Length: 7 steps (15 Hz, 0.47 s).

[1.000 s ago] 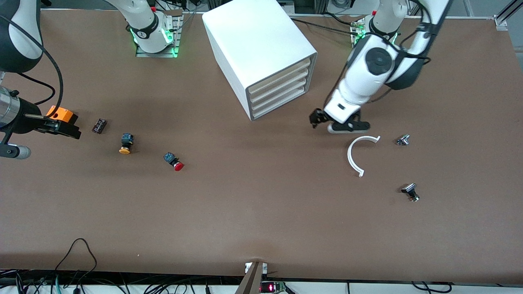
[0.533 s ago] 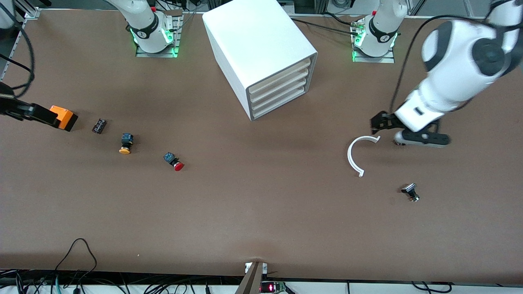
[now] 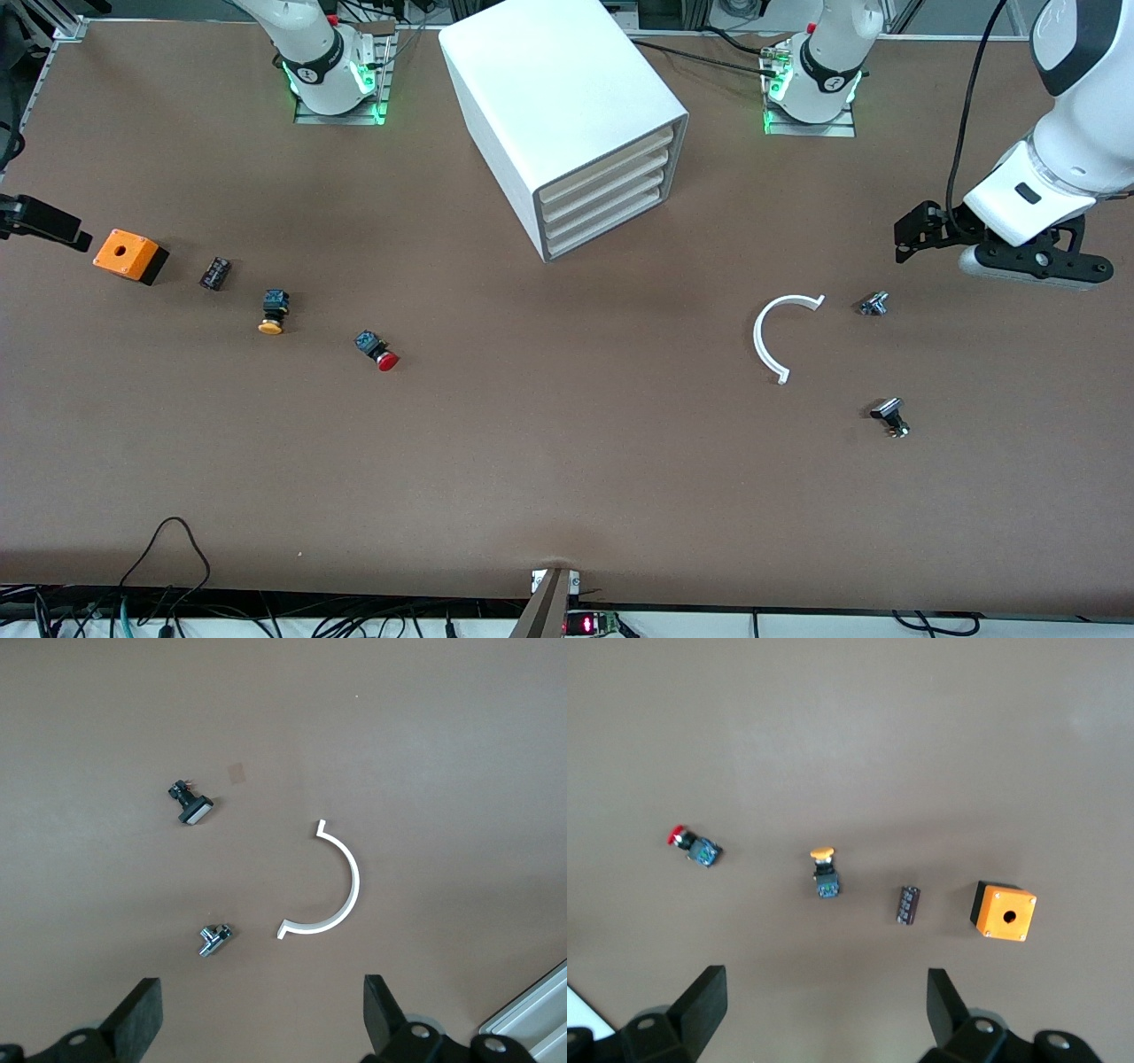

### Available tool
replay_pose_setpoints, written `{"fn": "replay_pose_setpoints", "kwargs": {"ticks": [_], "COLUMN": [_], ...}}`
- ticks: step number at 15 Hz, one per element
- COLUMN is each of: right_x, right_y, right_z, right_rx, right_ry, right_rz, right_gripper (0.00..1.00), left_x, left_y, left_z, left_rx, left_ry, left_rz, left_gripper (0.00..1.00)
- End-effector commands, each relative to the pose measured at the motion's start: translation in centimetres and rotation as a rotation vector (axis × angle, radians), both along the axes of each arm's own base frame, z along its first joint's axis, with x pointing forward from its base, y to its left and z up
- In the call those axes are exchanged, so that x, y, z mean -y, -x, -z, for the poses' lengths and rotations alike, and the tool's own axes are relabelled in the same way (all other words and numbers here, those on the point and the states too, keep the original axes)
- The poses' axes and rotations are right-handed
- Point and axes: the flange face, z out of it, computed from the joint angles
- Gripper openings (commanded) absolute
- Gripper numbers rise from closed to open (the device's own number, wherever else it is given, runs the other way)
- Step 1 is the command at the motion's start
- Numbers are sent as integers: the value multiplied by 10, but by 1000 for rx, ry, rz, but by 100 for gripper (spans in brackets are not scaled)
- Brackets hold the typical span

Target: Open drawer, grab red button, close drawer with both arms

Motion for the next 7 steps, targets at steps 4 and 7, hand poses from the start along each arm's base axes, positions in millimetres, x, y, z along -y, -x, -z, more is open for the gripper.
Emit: {"fn": "replay_pose_setpoints", "kwargs": {"ticks": [4,7], "right_x": [-14,-28], "right_y": [4,5], "right_z": [14,15], "right_rx": [-40,-42], "right_ry": [3,6], "right_rz": [-44,-67], "right_gripper": [100,100], "left_x": [-5,-15], "left_y": [2,0], "left_z": [-8,-6], "left_rx": [-23,-25], "left_ry": [-28,-23], "left_rz": [4,-15], "left_gripper": [100,100]}}
